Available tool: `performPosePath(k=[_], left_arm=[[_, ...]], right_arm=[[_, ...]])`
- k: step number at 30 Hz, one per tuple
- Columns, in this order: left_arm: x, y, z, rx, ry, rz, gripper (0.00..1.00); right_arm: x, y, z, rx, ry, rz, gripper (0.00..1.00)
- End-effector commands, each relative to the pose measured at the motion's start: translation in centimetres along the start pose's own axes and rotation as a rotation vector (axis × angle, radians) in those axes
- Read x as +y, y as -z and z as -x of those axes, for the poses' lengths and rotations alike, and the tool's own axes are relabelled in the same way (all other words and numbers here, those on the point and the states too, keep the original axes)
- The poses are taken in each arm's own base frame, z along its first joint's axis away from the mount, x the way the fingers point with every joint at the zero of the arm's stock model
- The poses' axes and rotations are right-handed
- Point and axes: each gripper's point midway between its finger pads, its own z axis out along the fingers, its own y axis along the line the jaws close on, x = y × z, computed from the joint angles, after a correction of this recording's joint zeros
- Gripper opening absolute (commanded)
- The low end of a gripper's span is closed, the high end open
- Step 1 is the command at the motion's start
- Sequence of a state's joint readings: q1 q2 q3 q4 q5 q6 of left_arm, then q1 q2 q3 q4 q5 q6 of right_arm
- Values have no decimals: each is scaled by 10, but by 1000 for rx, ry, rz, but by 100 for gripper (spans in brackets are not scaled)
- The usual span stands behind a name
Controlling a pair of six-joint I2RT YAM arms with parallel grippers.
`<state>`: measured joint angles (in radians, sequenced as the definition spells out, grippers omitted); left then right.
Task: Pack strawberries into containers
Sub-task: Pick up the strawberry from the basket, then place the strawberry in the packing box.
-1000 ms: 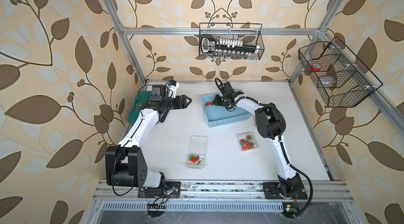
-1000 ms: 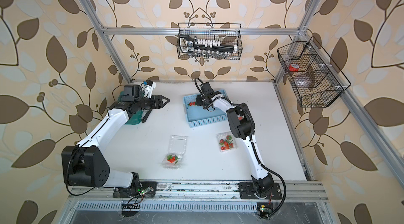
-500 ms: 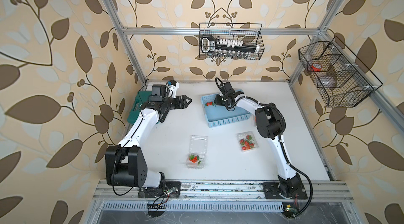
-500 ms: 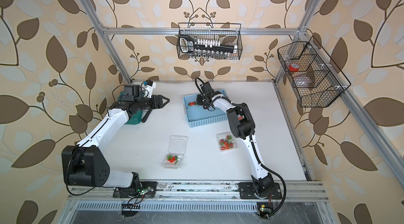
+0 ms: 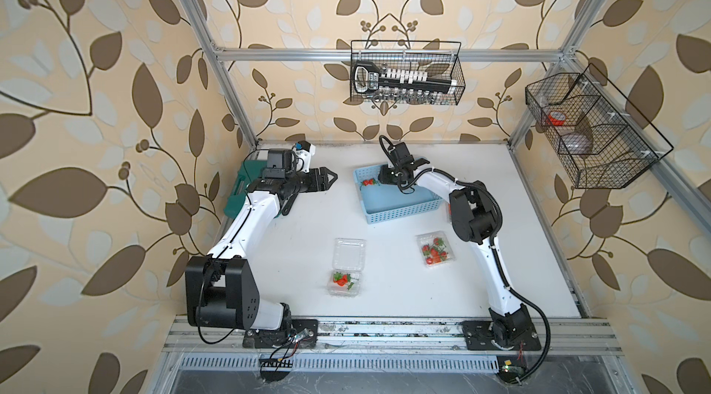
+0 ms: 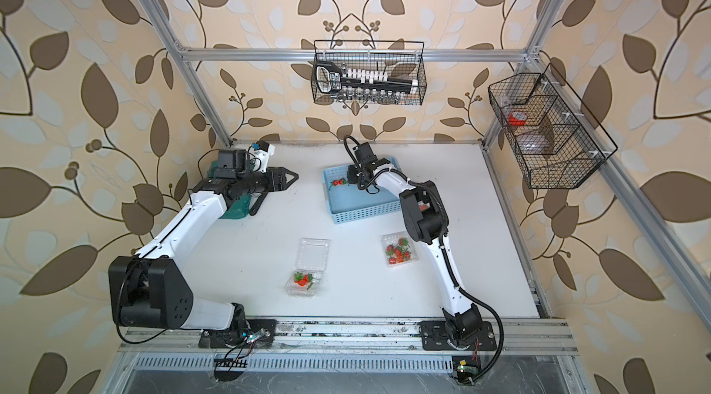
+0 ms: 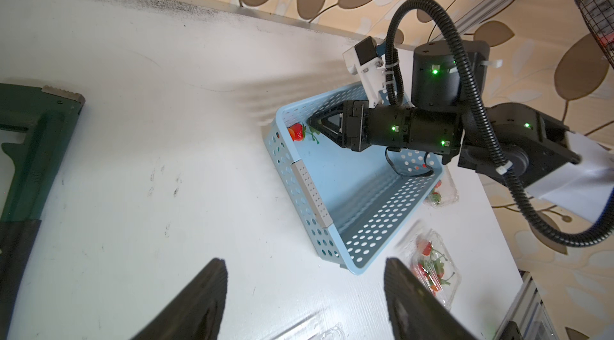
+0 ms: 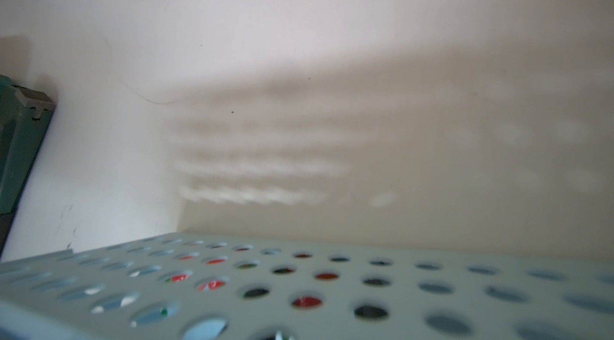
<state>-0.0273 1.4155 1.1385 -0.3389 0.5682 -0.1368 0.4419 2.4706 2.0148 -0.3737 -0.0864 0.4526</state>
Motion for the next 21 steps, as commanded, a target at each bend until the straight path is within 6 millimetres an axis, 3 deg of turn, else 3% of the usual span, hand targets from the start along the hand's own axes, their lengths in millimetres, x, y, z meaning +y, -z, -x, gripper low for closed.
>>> performPosePath(k=[1, 6, 10, 21], left_arm=[[-5, -1, 0, -1, -22, -19, 76], [-4, -1, 0, 0, -21, -18, 76], [-5, -1, 0, -2, -20, -18, 76], [-7, 1, 1, -10, -23, -26, 76]], right_arm=[[-16, -17, -19, 57, 9, -48, 32], [-17, -16, -21, 63, 20, -54, 24], [-14, -5, -14, 44, 27, -51, 18], [6, 66, 11, -48, 71, -4, 15]])
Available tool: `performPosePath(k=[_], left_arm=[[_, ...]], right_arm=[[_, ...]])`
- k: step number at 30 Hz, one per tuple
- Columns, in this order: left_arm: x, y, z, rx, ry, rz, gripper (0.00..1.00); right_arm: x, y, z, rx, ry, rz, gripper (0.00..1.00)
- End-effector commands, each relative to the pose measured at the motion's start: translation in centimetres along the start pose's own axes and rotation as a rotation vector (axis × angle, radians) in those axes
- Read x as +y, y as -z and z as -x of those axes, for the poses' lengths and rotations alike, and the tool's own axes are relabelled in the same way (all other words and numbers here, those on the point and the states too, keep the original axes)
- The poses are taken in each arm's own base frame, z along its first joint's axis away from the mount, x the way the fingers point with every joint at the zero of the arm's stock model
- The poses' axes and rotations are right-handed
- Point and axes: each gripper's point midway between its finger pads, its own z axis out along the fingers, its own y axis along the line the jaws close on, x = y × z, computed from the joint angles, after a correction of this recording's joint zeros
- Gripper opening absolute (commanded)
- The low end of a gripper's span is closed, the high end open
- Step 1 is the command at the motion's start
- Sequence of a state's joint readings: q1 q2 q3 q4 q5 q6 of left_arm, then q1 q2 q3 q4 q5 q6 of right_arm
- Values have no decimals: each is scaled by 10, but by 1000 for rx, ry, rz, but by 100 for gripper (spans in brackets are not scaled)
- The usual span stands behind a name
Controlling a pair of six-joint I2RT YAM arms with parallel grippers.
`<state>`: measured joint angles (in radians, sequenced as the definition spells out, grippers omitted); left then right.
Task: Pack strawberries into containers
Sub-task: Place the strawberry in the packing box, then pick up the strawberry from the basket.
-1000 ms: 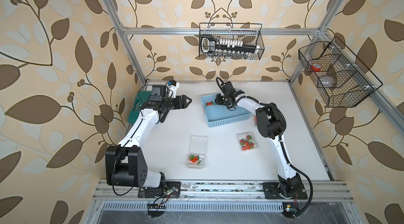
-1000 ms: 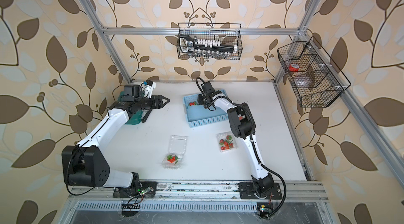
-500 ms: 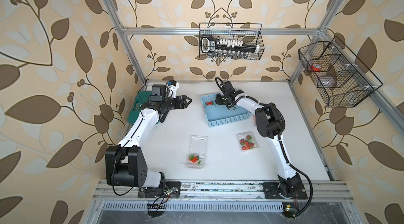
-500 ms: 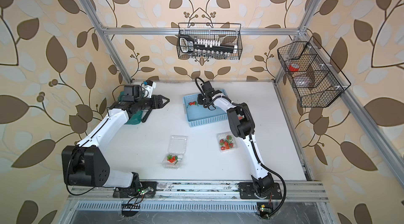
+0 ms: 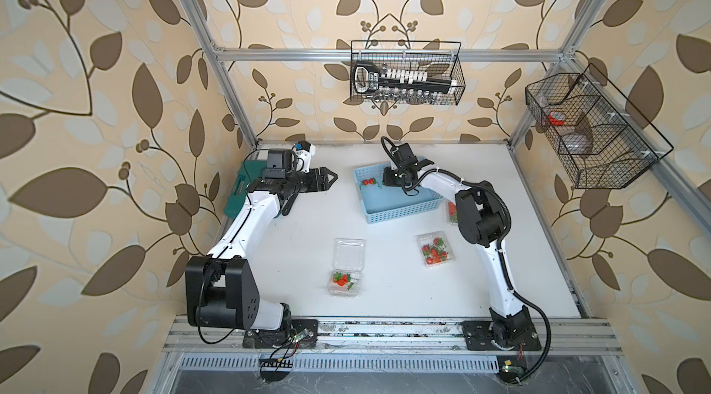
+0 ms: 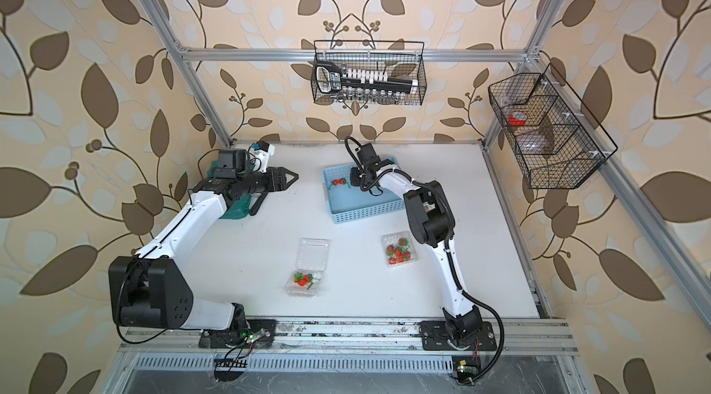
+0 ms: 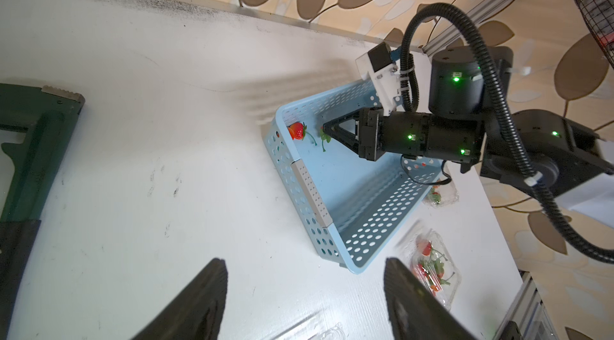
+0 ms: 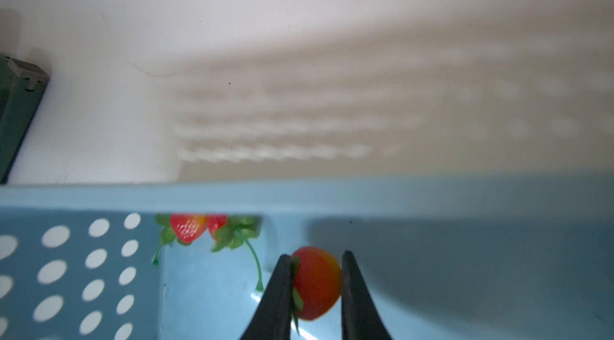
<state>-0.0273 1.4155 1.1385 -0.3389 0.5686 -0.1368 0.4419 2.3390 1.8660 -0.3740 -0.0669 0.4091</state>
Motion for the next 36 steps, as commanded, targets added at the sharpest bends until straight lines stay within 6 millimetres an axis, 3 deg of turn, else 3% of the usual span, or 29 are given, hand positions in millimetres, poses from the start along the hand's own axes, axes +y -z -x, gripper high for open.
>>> performPosePath(k=[1, 7, 11, 18, 22, 24, 31, 36], left_arm=[[-7, 2, 2, -11, -23, -25, 76], [-7, 2, 2, -12, -22, -25, 76], [-7, 3, 2, -14, -23, -21, 76], [0, 5, 4, -23, -24, 10, 76], [4, 6, 5, -26, -21, 25, 76], [4, 6, 6, -28, -19, 25, 76], [3, 9, 7, -37, -19, 25, 76], [2, 11, 7, -41, -22, 25, 76]], right_arm=[[13, 42, 18, -59, 36, 27, 15], [39, 92, -4, -59, 101, 87, 15], [76, 126, -44, -29, 178, 164, 15], [155, 163, -166, 133, 310, 334, 15], [189, 172, -241, 244, 380, 400, 15], [201, 175, -268, 287, 405, 428, 15], [203, 163, -309, 389, 453, 413, 19], [196, 156, -319, 422, 490, 371, 27]])
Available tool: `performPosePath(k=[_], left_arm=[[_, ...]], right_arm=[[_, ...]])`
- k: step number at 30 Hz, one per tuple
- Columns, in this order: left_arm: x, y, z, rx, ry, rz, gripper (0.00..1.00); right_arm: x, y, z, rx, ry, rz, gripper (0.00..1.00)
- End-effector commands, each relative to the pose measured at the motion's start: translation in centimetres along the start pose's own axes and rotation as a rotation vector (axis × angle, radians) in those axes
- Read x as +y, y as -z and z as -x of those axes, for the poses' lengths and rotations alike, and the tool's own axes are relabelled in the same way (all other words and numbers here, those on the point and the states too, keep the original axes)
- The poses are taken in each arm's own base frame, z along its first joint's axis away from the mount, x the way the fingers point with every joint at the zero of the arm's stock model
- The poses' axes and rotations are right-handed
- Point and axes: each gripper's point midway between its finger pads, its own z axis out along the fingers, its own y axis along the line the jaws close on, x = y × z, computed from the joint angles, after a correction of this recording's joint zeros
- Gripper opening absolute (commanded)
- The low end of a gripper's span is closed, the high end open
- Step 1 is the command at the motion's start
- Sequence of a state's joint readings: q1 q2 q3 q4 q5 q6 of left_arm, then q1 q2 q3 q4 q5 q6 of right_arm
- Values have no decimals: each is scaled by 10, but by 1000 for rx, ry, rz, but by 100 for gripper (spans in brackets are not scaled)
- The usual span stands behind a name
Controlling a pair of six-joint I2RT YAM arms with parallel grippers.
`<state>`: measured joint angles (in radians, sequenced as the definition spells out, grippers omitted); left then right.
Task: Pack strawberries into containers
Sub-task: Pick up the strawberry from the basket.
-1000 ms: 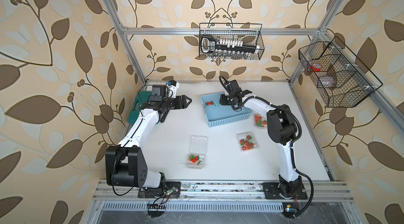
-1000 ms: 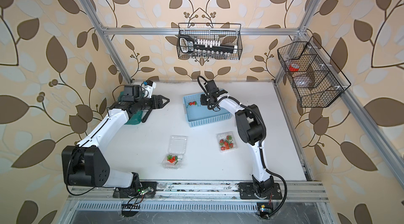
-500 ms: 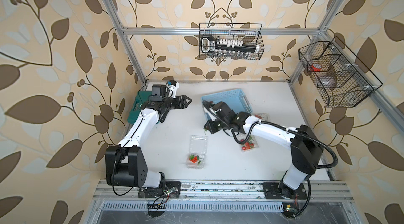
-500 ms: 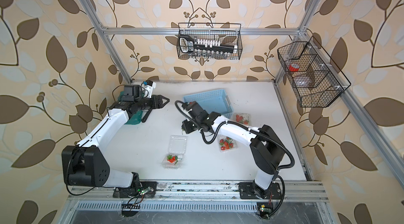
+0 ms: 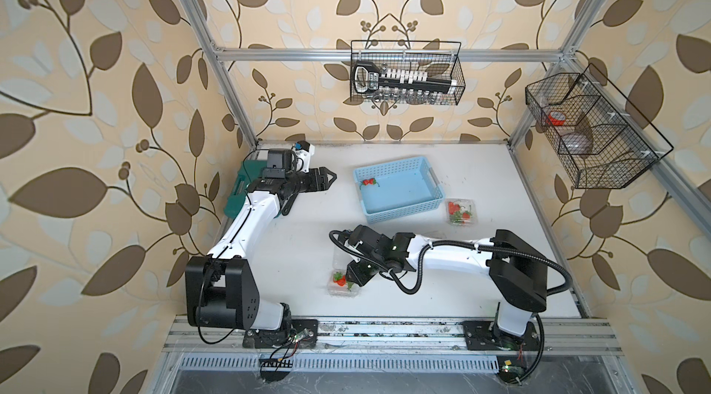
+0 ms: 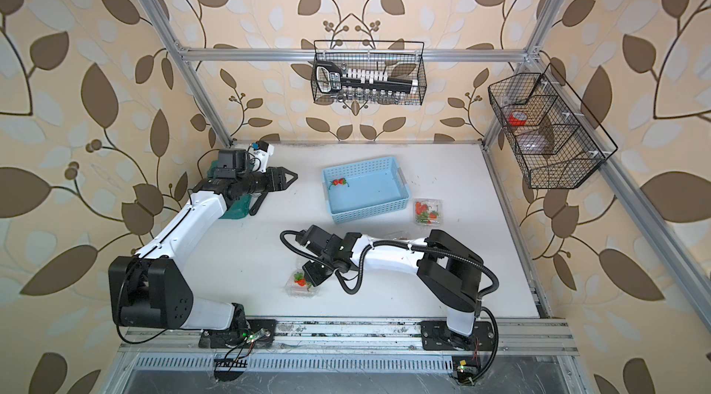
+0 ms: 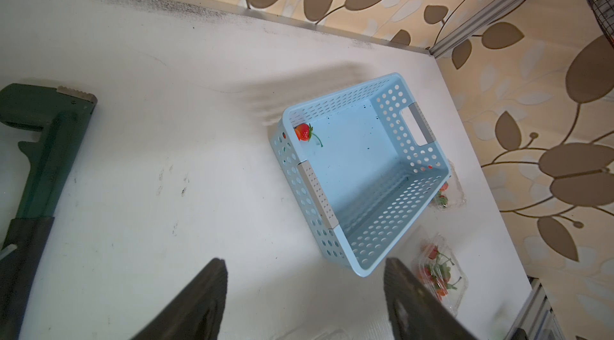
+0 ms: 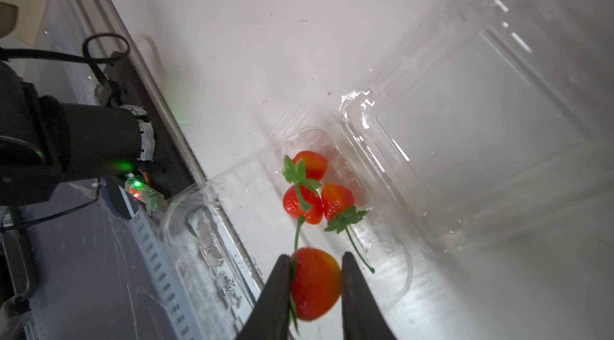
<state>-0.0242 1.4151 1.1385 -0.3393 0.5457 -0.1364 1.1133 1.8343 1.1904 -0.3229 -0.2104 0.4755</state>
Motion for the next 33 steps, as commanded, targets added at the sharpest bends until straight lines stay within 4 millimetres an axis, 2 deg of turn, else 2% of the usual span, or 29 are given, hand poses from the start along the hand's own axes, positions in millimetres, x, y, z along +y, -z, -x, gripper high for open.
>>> performPosePath(k=[1, 6, 9, 11, 14, 16, 20, 24, 27, 30, 33], left_arm=[[-3, 10, 6, -36, -24, 2, 76], [-3, 10, 6, -35, -22, -1, 76], [-3, 11, 7, -38, -22, 1, 76], [-3, 10, 7, -37, -23, -3, 76], [-4, 10, 7, -35, -22, -8, 76], [-4, 10, 6, -33, -21, -8, 76], [-6, 10, 6, -33, -21, -19, 76], [-6, 9, 5, -28, -23, -25, 76], [-6, 9, 6, -27, -23, -24, 76], [-5, 8, 5, -23, -20, -23, 76], [-6, 7, 5, -23, -22, -25, 76]], right_arm=[[0, -3, -6, 33, 9, -21, 30], [0, 9, 6, -10, 7, -30, 38], [-4, 31, 24, -81, -12, -36, 40], [-13, 50, 42, -146, -32, -48, 40], [-49, 79, 77, -253, -82, -97, 40], [-82, 94, 103, -314, -120, -152, 40], [-154, 103, 148, -366, -270, -144, 40], [-217, 96, 188, -426, -381, -141, 40], [-248, 84, 209, -425, -408, -191, 40], [-274, 70, 220, -411, -401, -241, 40], [-293, 55, 220, -377, -391, -261, 40]])
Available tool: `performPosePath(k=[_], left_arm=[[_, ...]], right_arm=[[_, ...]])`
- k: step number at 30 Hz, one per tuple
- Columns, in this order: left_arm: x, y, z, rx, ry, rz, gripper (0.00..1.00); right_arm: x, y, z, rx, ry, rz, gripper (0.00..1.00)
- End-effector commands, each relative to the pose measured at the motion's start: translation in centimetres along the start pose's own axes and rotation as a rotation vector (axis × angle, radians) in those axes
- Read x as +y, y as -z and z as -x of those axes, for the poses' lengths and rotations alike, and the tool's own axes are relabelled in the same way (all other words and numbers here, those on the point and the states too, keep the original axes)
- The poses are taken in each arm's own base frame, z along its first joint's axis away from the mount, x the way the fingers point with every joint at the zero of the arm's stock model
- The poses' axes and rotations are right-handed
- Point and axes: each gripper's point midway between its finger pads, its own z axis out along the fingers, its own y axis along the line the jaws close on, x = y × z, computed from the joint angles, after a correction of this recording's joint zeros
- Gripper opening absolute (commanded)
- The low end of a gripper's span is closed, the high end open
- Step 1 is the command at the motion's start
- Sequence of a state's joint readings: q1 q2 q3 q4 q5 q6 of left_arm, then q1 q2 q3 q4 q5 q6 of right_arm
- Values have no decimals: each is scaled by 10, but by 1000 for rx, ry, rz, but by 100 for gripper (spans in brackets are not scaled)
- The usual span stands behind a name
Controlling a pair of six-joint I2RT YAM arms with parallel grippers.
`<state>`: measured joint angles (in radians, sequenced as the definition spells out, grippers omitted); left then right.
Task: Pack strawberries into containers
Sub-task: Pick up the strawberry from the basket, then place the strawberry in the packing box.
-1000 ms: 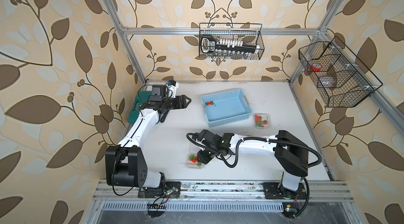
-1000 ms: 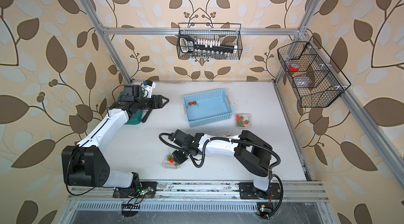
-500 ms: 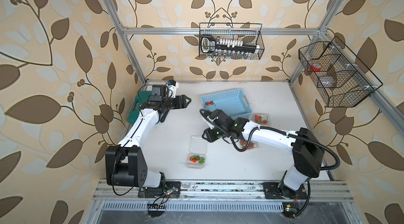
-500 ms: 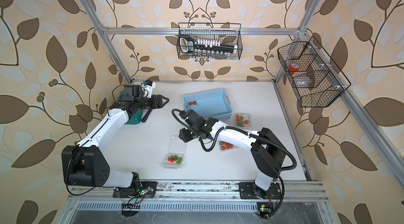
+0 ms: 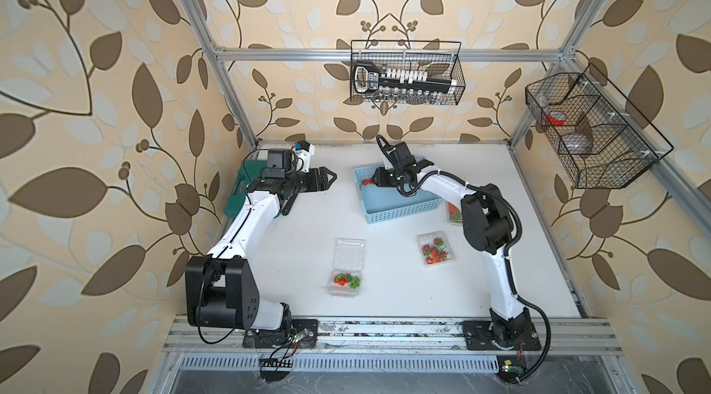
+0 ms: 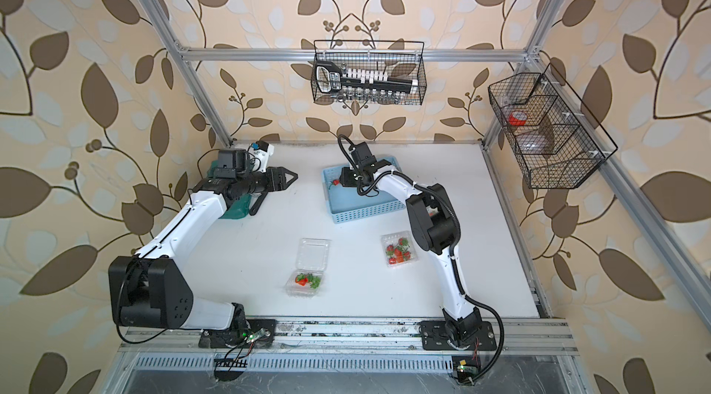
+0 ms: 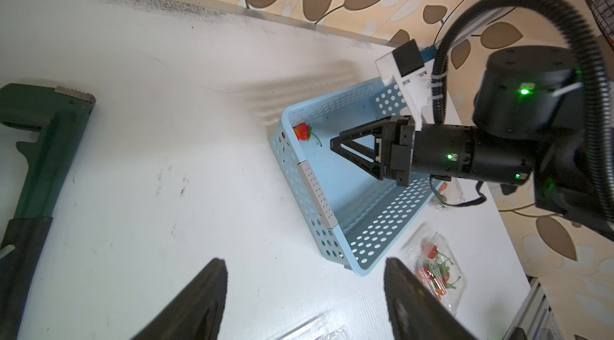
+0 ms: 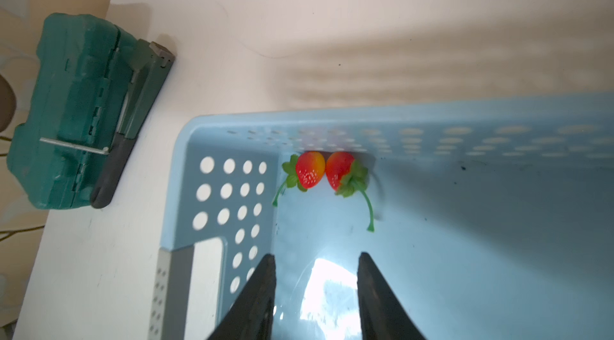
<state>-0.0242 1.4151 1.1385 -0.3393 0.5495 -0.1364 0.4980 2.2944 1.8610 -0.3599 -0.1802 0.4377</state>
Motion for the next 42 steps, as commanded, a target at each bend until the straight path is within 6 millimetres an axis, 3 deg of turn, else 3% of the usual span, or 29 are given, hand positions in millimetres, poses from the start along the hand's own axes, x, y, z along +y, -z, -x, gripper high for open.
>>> performPosePath(k=[1, 7, 14, 27, 32, 37, 42], left_arm=[[-5, 7, 5, -24, -21, -23, 76], [-5, 7, 5, -21, -19, -25, 76], [-3, 5, 3, -16, -17, -22, 76], [-4, 6, 4, -19, -21, -20, 76], [-4, 6, 4, -19, -19, -22, 76], [-5, 6, 4, -20, -19, -25, 76], [-6, 7, 5, -24, -22, -26, 76]], right_arm=[[-11, -10, 2, 31, 42, -27, 40], [-31, -37, -16, 104, 98, -27, 39], [-40, -47, -23, 127, 114, -37, 36], [-30, -47, -23, 124, 166, -21, 9], [-17, -24, -11, 79, 181, -2, 0], [-1, 14, 2, 17, 215, 25, 0], [23, 53, -1, -13, 257, 56, 0]])
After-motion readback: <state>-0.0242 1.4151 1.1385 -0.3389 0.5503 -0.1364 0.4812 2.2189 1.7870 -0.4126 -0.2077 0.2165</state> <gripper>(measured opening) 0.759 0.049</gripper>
